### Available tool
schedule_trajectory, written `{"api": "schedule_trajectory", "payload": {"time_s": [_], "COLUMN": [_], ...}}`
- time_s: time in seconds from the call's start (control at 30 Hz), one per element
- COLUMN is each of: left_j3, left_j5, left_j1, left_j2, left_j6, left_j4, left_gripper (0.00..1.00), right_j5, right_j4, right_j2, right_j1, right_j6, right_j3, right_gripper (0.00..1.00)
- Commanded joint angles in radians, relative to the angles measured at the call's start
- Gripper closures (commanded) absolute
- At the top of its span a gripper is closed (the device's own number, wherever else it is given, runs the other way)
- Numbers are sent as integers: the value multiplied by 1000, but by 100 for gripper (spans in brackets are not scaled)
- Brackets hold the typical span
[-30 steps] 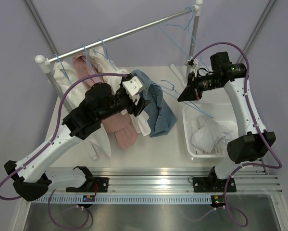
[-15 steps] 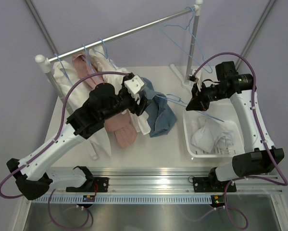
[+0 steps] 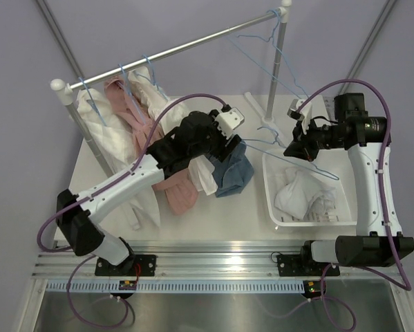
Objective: Remove the skirt from the hanger
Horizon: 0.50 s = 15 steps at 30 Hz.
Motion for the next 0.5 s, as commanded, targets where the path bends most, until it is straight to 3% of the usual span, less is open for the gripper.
{"api": "schedule_trajectory", "payload": {"time_s": [0.0,0.13,0.47], "left_j3": [93,138,137], "left_j5": [-68,-131,-152], "left_j1": [3,21,114], "left_j2": [66,159,221], "left_j6": [24,10,-30], "left_j4": [39,17,39], "left_gripper": [29,29,31], "right_j5": [-19,-48,-60], "right_j4": [-280,-271,-248], "right_j2": [-45,-46,16], "right_j1": [-27,-38,-57], "right_j6": [-54,-42,1], "right_j3": [4,40,129], "right_gripper": [100,100,100]}}
